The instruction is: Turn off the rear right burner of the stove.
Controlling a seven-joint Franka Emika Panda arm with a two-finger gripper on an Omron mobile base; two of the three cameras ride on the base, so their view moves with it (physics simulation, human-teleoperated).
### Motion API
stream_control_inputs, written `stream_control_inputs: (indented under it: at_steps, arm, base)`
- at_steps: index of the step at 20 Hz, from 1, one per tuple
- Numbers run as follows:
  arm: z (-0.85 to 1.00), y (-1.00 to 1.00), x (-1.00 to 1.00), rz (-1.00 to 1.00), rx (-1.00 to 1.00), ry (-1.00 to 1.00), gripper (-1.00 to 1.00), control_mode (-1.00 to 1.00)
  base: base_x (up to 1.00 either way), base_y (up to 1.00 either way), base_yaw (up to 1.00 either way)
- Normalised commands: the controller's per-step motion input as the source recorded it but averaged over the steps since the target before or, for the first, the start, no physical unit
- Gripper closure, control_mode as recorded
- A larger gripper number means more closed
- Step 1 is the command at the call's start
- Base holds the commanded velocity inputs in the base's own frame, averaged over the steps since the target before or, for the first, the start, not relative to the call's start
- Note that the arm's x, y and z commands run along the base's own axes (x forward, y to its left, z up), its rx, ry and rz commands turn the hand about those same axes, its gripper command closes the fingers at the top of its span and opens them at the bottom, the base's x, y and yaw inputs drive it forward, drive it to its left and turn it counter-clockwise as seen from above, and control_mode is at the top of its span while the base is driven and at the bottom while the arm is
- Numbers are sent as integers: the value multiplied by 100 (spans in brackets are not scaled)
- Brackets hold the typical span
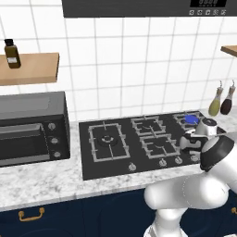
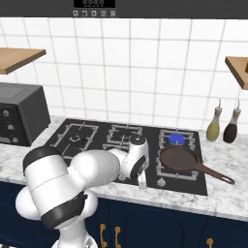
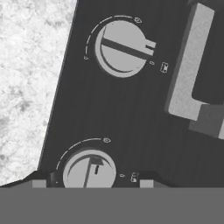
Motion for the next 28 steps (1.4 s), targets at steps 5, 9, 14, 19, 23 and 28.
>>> stream_control_inputs:
  at_steps: [5, 9, 14, 19, 23, 28]
  arm:
    - [-23, -2, -26, 0, 0, -1, -100, -100]
    - [-7, 0, -10, 0, 0, -1, 100, -100]
    - [0, 0, 0, 0, 0, 0, 100, -100]
    - [0, -2, 0, -3, 4, 1, 100, -100]
    - [0, 0, 3, -22, 6, 5, 100, -100]
    - [2, 0, 12, -39, 8, 13, 100, -100]
  base:
    - [0, 0, 0]
    - [0, 0, 0]
    - [0, 0, 0]
    - [0, 0, 0]
    - [0, 0, 0]
    - [0, 0, 0]
